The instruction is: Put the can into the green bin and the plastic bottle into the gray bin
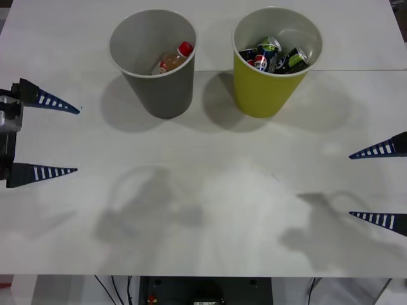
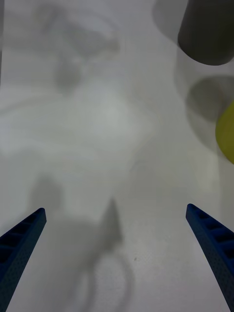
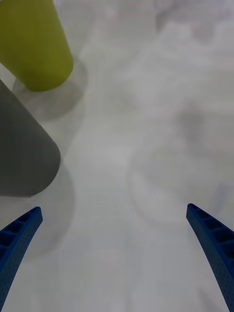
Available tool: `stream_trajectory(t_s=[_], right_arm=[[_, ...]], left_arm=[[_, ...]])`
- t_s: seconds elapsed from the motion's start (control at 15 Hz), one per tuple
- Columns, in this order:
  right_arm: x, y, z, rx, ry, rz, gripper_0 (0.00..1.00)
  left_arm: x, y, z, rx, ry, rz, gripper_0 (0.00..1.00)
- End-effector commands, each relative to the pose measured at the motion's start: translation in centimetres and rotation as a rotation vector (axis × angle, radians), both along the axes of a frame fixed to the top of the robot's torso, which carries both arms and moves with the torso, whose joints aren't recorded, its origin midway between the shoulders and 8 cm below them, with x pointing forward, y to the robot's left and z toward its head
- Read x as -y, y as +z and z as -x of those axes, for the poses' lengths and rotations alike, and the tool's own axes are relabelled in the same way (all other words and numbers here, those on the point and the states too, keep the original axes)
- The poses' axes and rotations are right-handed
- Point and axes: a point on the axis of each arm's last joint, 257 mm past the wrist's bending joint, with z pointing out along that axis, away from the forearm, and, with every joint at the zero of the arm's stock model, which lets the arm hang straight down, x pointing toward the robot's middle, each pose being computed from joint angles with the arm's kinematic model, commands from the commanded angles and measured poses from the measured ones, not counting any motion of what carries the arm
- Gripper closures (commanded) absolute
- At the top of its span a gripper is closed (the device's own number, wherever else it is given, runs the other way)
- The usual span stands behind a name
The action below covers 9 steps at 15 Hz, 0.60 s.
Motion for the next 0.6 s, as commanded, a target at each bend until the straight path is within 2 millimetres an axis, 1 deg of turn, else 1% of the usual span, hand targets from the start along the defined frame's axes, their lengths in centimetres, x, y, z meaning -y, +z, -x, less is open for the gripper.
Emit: stream_trajectory(t_s=[0.07, 0.27, 0.6], right_arm=[[0.0, 0.0, 0.0, 0.0, 0.0, 0.0, 0.0], [0.0, 0.0, 0.0, 0.0, 0.0, 0.0, 0.0], [0.0, 0.0, 0.0, 0.0, 0.0, 0.0, 0.0]], left_arm=[[-1.2, -1.3, 1.0, 0.02, -0.023, -0.026, 0.0], [-2.0, -2.6, 2.0, 0.002, -0.024, -0.03, 0.0], [-2.3, -4.2, 3.5, -0.029, -0.034, -0.016, 0.0]])
